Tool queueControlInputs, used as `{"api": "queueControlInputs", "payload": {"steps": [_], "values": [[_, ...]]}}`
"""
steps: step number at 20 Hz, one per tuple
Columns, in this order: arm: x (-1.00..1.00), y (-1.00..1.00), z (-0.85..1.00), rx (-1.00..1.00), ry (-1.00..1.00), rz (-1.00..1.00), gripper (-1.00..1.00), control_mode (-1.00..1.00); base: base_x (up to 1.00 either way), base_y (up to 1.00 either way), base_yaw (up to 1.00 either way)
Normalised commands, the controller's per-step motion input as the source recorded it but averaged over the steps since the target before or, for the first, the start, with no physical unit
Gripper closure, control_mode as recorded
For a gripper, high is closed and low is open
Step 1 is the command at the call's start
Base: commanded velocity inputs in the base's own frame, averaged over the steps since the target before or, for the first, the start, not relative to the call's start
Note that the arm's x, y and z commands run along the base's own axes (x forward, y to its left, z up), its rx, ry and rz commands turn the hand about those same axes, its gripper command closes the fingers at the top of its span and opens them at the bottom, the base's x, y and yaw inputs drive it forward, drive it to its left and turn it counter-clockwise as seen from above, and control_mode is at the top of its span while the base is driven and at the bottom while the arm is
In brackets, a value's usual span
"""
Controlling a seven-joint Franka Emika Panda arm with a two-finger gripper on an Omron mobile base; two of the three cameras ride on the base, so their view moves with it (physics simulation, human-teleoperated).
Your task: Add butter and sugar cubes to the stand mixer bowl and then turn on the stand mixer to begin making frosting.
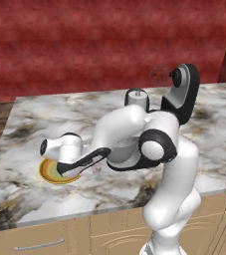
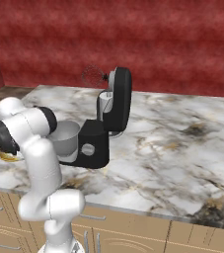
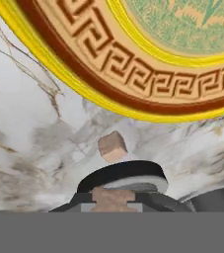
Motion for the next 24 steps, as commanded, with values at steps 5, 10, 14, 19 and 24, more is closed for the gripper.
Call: {"api": "queueControlInputs", "payload": {"steps": [5,10,14,19,24], "values": [[-0.31,0.0,1.0,0.15,-0.28,0.0,1.0,-1.0,0.0,0.0,0.0],[-0.17,-0.28,1.0,0.14,-0.12,0.0,1.0,-1.0,0.0,0.0,0.0],[-0.13,-0.68,0.94,0.14,-0.02,0.0,1.0,-1.0,0.0,0.0,0.0],[0.0,-0.78,0.47,0.15,0.0,0.0,1.0,-1.0,0.0,0.0,0.0],[0.01,-0.43,-0.03,0.11,0.0,0.0,1.0,-1.0,0.0,0.0,0.0]]}}
